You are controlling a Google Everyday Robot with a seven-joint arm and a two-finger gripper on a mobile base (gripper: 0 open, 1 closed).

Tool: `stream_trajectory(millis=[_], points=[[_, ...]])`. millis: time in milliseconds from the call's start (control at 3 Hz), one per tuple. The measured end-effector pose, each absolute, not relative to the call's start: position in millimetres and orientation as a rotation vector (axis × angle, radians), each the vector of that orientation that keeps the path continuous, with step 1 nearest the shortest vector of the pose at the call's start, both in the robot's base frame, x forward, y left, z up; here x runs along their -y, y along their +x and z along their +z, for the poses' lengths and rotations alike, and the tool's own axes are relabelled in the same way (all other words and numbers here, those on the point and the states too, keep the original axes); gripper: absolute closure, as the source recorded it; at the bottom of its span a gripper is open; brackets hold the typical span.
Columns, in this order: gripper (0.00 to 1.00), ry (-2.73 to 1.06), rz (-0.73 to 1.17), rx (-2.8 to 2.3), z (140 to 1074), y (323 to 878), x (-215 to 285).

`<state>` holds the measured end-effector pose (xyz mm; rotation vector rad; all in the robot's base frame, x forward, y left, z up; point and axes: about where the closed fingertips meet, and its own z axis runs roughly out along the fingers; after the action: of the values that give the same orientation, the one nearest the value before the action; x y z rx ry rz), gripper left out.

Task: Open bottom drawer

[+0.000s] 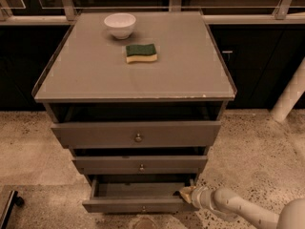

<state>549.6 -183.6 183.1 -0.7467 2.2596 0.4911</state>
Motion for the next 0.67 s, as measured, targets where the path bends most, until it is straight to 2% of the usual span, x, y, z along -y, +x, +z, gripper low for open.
stream_trajectory(millis=[667], points=[[1.0,-0.819,0.635,-2.277,190.8,505.3,185.1]])
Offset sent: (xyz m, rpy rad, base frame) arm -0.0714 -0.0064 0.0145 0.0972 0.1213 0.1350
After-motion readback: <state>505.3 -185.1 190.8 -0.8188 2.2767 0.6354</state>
